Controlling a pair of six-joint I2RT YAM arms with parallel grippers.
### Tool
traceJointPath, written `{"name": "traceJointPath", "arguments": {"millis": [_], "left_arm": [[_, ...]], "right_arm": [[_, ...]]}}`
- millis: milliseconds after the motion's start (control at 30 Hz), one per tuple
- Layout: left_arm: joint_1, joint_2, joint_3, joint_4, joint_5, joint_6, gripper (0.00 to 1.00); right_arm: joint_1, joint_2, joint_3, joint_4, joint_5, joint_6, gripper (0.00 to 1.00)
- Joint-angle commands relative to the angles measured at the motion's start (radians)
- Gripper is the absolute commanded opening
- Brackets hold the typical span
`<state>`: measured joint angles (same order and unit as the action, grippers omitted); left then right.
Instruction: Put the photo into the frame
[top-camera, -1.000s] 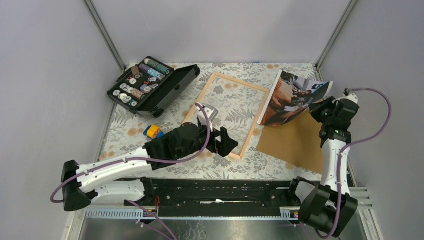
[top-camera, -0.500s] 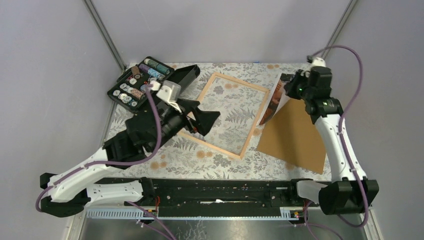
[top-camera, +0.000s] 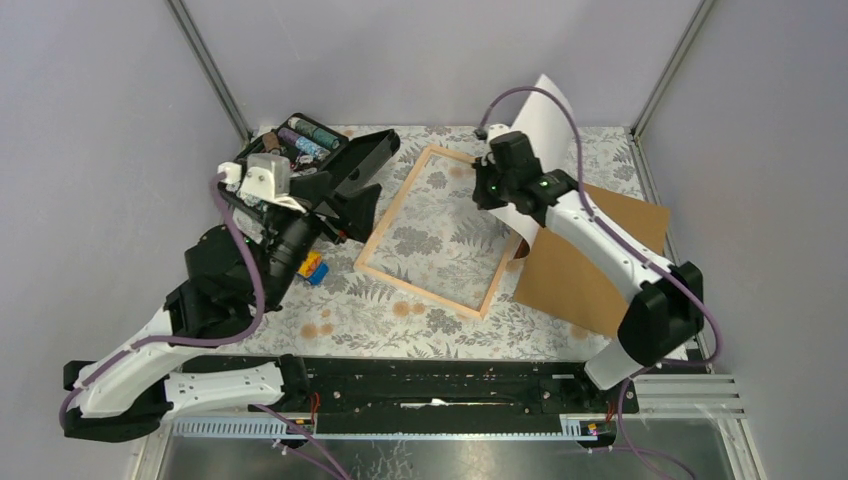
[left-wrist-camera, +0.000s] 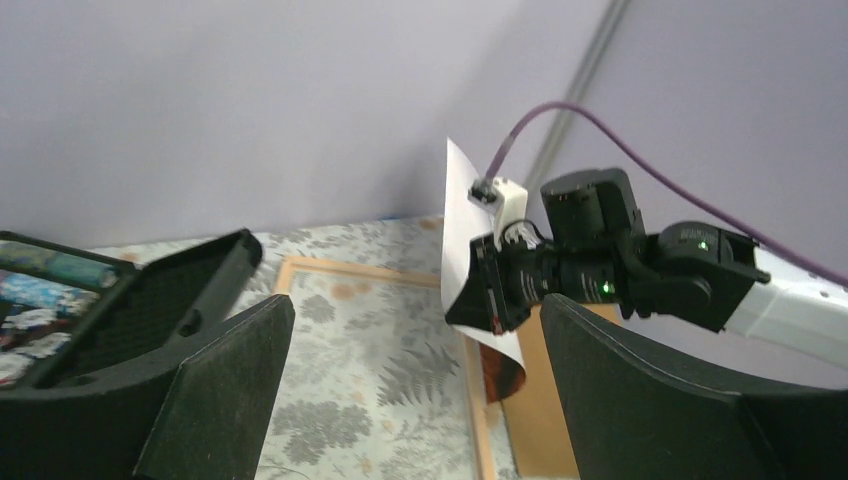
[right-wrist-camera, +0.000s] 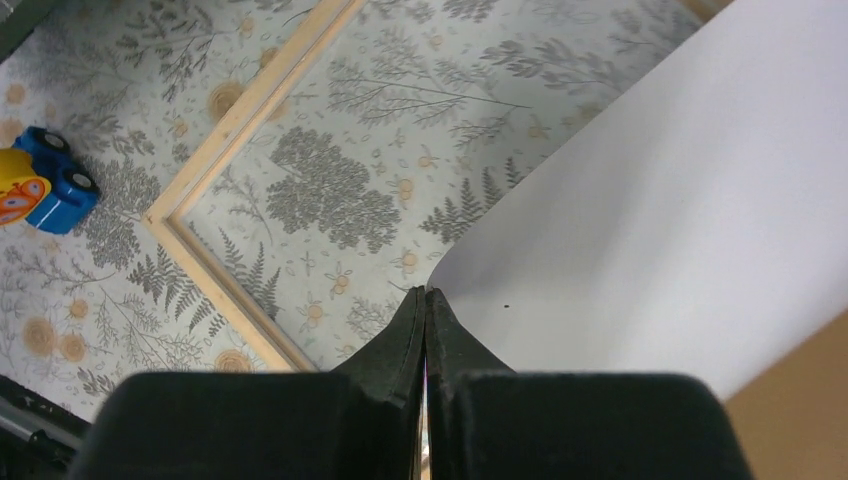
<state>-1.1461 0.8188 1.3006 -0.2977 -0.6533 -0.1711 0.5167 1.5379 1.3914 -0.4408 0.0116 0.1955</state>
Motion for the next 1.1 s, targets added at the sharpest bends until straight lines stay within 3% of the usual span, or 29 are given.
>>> {"name": "traceJointPath", "arguments": {"millis": [0,333,700,800,900,933,1067], "left_arm": [[0.003,-0.05,-0.028,0.11,-0.139,0.131,0.99],[0.003,-0.163,-0.221,0.294,-0.283,0.272,0.99],[0.012,-0.196,-0.33,0.38,-0.316,0.307,0.99],[0.012,-0.183,-0.342,0.389,-0.319,0.31,0.99],[0.013,-0.163,-0.348,0.39,-0.317,0.317,0.99],[0.013,-0.159,-0.348,0.391,-0.315,0.319,0.99],[0.012,-0.149,-0.351,0.386,-0.302,0.31,0.99]], "right_arm": [[0.073,0.081,0.094,0.011,0.028,-0.002,0.0],[0.184,0.235,0.125,0.094,-0.053,0.17,0.0],[0.288,0.378,0.054,0.257,-0.161,0.398,0.0],[0.282,0.362,0.048,0.291,-0.199,0.409,0.16],[0.228,0.308,0.01,0.292,-0.233,0.389,0.48],[0.193,0.285,-0.017,0.293,-0.25,0.387,0.55],[-0.003,0.164,-0.183,0.32,-0.332,0.386,0.69]]}}
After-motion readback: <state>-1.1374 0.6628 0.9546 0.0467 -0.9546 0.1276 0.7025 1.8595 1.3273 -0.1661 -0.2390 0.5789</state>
